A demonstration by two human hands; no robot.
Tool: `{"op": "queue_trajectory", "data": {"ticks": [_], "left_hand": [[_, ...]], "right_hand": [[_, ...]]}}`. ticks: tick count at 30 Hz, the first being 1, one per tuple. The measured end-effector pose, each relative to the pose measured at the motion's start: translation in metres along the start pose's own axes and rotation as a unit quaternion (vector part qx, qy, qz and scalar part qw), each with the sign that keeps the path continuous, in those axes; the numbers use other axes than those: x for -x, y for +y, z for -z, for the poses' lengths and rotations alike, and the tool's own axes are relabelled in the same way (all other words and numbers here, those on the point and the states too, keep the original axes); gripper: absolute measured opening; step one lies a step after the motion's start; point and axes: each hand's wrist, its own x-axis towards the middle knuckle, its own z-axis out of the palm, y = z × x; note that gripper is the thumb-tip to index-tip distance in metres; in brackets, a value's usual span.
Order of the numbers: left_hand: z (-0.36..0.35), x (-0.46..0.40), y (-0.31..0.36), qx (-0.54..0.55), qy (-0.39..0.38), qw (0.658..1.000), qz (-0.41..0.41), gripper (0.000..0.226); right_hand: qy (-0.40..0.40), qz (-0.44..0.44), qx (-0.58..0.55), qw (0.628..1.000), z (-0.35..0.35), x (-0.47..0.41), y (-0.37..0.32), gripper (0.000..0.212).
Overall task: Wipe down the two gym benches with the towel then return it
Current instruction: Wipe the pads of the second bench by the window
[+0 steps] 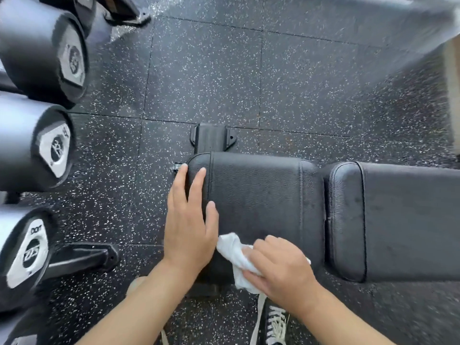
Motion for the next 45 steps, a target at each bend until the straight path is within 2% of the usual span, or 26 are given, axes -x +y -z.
{"op": "queue_trajectory", "data": {"ticks": [2,3,6,9,12,15,18,21,24,26,28,30,31,33,36,40,43,45], "left_hand": [[-0.007,0.001,0.001,-0.031,0.019,0.999,0.01,0.061],[-0.009,0.001,0.0,-0.036,0.024,0.999,0.009,0.061],[-0.013,0.002,-0.004,-0.044,0.035,0.998,-0.001,0.06],[-0.014,0.0,-0.002,-0.068,0.037,0.997,0.004,0.062],[-0.017,0.0,-0.001,-0.086,0.028,0.996,0.008,0.064],[-0.017,-0.001,-0.003,-0.096,0.031,0.995,0.005,0.065],[-0.018,-0.001,-0.007,-0.106,0.027,0.994,0.009,0.067],[-0.021,-0.001,-0.008,-0.104,0.035,0.994,0.006,0.067],[-0.023,-0.001,-0.009,-0.102,0.038,0.994,-0.003,0.067],[-0.023,-0.002,-0.009,-0.103,0.041,0.994,0.002,0.067],[-0.022,-0.002,-0.007,-0.105,0.039,0.994,0.0,0.067],[-0.022,-0.002,-0.005,-0.108,0.036,0.994,-0.001,0.067],[-0.021,-0.002,-0.004,-0.11,0.035,0.993,0.001,0.068],[-0.02,-0.002,-0.003,-0.115,0.032,0.993,0.006,0.068],[-0.019,-0.002,-0.003,-0.117,0.025,0.993,0.008,0.068],[-0.02,-0.003,-0.006,-0.116,0.023,0.993,0.003,0.068],[-0.021,-0.002,-0.007,-0.116,0.03,0.993,-0.003,0.067],[-0.022,-0.002,-0.007,-0.114,0.033,0.993,-0.006,0.066]], "right_hand": [[0.008,0.02,0.012,1.0,0.0,-0.013,0.015,0.023],[0.032,0.002,0.025,0.999,0.001,-0.023,0.025,0.023],[0.132,-0.125,0.124,0.975,0.002,-0.068,0.065,0.024],[0.173,-0.268,0.107,0.942,0.005,-0.116,0.093,0.028],[0.184,-0.313,0.098,0.927,0.001,-0.139,0.089,0.026],[0.175,-0.254,0.056,0.95,-0.006,-0.121,0.053,0.021],[0.087,-0.113,-0.011,0.99,-0.004,-0.058,0.007,0.018],[0.005,-0.025,-0.016,1.0,0.012,0.002,0.008,0.021],[0.017,-0.029,0.011,0.999,0.029,0.003,0.053,0.018],[0.077,-0.095,0.066,0.99,0.032,-0.028,0.088,0.016],[0.119,-0.193,0.074,0.971,0.033,-0.072,0.116,0.022],[0.118,-0.276,0.054,0.952,0.029,-0.114,0.124,0.023],[0.113,-0.291,0.053,0.948,0.024,-0.129,0.119,0.022],[0.111,-0.277,0.053,0.953,0.013,-0.144,0.097,0.021],[0.112,-0.201,0.008,0.973,0.002,-0.119,0.05,0.018],[0.005,-0.075,-0.04,0.996,0.007,-0.02,0.008,0.022],[-0.021,-0.022,-0.036,0.999,0.024,0.029,0.025,0.018],[0.001,-0.008,-0.013,1.0,0.032,0.025,0.053,0.015]]}}
